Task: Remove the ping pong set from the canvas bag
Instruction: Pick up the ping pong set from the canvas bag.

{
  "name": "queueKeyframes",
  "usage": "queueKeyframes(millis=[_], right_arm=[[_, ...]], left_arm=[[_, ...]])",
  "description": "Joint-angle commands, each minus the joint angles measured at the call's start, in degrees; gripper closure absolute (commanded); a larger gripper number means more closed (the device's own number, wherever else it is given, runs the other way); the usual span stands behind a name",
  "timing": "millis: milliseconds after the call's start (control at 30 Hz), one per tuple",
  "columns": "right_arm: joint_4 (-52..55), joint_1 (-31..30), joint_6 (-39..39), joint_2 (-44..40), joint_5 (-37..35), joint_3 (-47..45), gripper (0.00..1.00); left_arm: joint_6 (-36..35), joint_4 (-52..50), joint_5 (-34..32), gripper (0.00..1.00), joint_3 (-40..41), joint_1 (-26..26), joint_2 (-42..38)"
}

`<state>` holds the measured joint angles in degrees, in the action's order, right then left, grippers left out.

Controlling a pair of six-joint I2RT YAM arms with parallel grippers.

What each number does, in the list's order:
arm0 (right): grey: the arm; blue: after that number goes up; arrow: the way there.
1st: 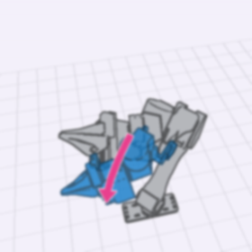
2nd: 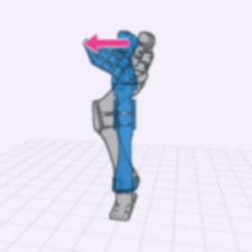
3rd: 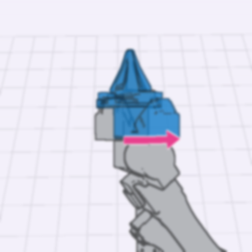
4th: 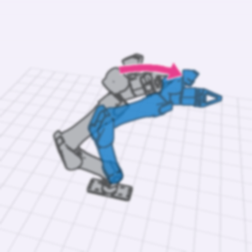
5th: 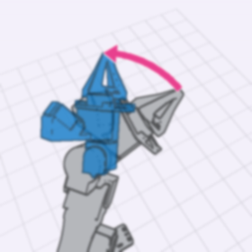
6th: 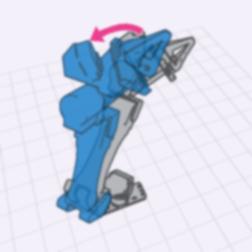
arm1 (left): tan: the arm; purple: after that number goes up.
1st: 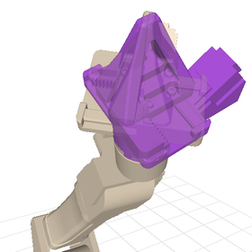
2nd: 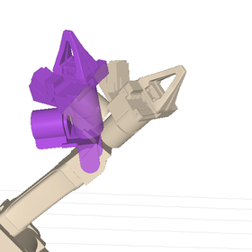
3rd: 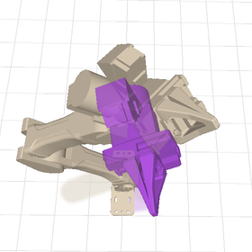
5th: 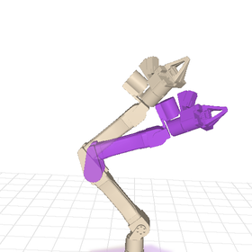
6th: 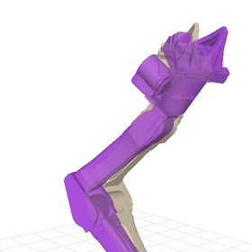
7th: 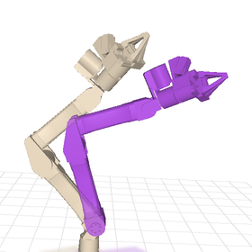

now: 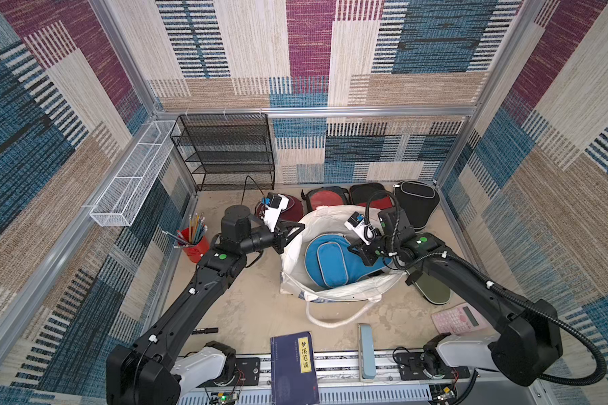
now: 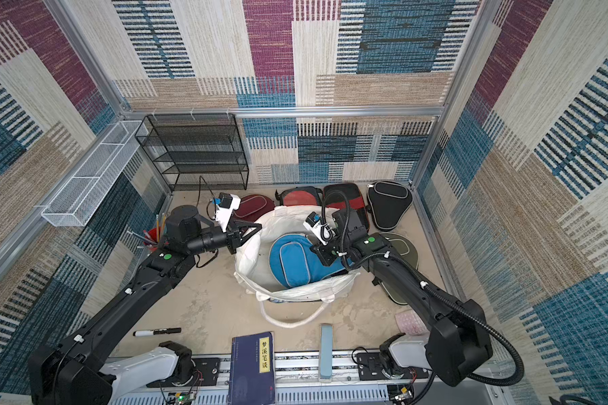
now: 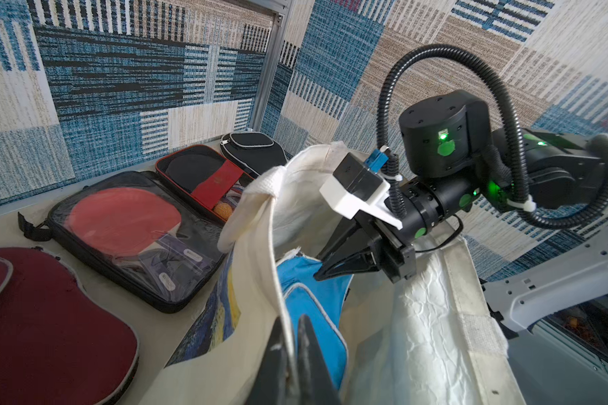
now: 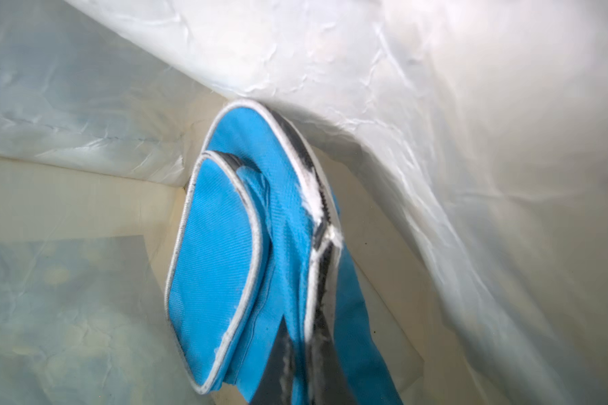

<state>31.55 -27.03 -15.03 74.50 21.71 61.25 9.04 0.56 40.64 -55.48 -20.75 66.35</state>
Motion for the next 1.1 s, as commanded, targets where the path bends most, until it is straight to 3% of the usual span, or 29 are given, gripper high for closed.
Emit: queueKeyframes(millis=[0, 33, 100, 333, 500, 667, 967, 1067], right_arm=[[-3.3, 0.0, 1.2, -2.3, -0.6, 2.6, 1.0], [-3.0, 0.0, 1.1, -3.0, -0.8, 3.5, 1.0], [-2.3, 0.1, 1.2, -4.0, -1.1, 5.1, 1.0], [-2.6, 0.9, 2.6, -6.6, -0.9, 8.4, 1.0], [-3.9, 1.6, 3.7, -7.2, 1.9, 11.0, 1.0], [-5.1, 2.2, 3.9, -6.2, 6.6, 15.5, 1.0], [-7.7, 2.1, 5.4, -3.7, 15.0, 19.1, 1.0], [-8.9, 2.1, 6.2, -3.6, 17.1, 18.9, 1.0]], left_arm=[[-1.4, 0.6, -1.1, 1.0, -0.2, 0.1, 0.6], [-1.7, 0.0, -1.7, 0.98, -0.4, 0.2, 0.8], [-2.6, -1.4, -2.9, 0.86, -0.7, 0.4, 0.7], [-4.8, -5.2, -3.7, 0.22, -3.9, 2.7, -1.3], [-5.7, -7.1, 2.1, 0.01, -8.2, 4.5, -3.2], [-5.1, -7.9, 10.1, 0.01, -11.8, 4.8, -1.3], [-0.6, -3.3, 10.9, 0.01, -10.3, 4.6, 2.6], [0.6, -1.8, 11.8, 0.12, -10.3, 4.5, 3.3]])
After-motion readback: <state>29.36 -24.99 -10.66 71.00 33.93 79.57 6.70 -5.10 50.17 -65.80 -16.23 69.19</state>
